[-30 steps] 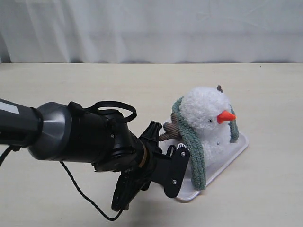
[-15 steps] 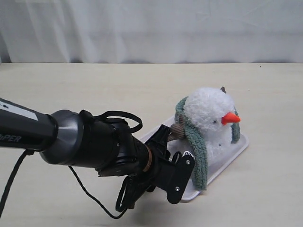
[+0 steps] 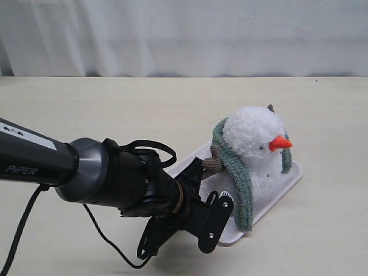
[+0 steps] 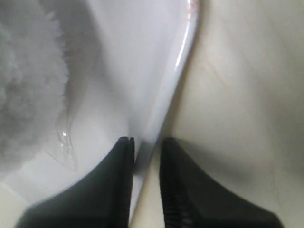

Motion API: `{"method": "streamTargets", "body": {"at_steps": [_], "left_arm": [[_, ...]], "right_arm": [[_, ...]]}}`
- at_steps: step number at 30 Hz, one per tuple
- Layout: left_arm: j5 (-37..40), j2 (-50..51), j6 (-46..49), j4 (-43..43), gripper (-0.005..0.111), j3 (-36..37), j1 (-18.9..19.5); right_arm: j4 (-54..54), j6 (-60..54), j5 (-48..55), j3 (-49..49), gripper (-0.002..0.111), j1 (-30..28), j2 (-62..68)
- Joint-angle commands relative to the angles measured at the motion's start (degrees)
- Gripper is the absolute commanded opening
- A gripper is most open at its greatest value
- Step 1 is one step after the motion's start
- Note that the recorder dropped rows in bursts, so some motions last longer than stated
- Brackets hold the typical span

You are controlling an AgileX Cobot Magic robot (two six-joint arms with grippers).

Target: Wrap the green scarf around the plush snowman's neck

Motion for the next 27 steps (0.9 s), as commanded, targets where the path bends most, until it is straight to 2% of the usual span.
{"method": "streamTargets", "body": {"at_steps": [1, 6, 13, 19, 27], "left_arm": [[3.6, 0.9, -0.3, 0.4, 0.000, 0.3, 1.2], [7.0, 0.9, -0.3, 0.4, 0.000, 0.3, 4.9], [7.8, 0.9, -0.3, 1.2, 0.000, 0.3, 9.3], [13.7, 0.9, 1.9, 14.5, 0.000, 0.3, 8.4], [17.7, 0.9, 3.0, 31.2, 0.000, 0.3, 8.4]], "right_arm": [[-0.4, 0.1, -0.1, 0.2, 0.004, 0.1, -0.2], [-0.4, 0.1, -0.1, 0.2, 0.004, 0.1, -0.2], [-0.4, 0.1, -0.1, 0.2, 0.004, 0.1, -0.2], [-0.4, 0.1, -0.1, 0.2, 0.004, 0.1, -0.2], [-0.4, 0.1, -0.1, 0.2, 0.004, 0.1, -0.2]]}}
